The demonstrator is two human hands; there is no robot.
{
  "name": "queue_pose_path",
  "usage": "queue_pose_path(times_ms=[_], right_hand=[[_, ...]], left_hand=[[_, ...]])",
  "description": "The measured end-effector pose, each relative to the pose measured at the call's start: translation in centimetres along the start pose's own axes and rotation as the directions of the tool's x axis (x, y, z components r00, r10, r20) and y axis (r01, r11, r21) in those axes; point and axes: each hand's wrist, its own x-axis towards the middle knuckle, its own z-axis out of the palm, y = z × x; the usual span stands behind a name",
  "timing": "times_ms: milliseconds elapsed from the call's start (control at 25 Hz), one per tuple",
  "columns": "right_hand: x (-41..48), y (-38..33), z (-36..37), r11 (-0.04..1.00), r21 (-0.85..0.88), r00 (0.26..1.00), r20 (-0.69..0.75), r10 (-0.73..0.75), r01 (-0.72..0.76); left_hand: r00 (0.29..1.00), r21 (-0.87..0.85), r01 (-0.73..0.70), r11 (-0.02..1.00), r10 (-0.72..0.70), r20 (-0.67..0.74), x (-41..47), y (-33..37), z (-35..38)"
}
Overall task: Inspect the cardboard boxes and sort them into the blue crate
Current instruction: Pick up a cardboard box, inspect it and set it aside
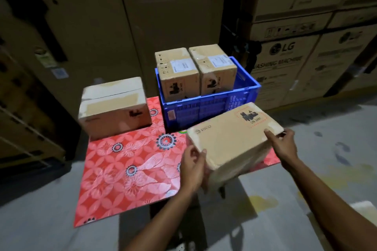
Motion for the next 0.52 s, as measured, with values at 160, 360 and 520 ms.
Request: queue_pose_path(times_ms=[160, 360, 520], right_hand=[[-4.7, 2.2, 4.5, 0.997, 0.005, 0.994, 0.083, -0.073, 0.073], [-7.9, 0.4, 9.6, 0.977, -0.107, 0.930, 0.341, -0.140, 0.187], [-7.9, -2.2, 13.5, 0.966, -0.071, 0.863, 0.468, -0.189, 0.250]], left_hand=[[0.983, 0.002, -0.007, 1.000, 0.008, -0.184, 0.2, -0.6, -5.8], [0.946, 0.084, 0.071, 0.994, -0.041, -0.322, 0.7, -0.6, -14.2], [0.954, 0.059, 0.151, 0.987, -0.129, -0.270, 0.8, 0.3, -18.9]])
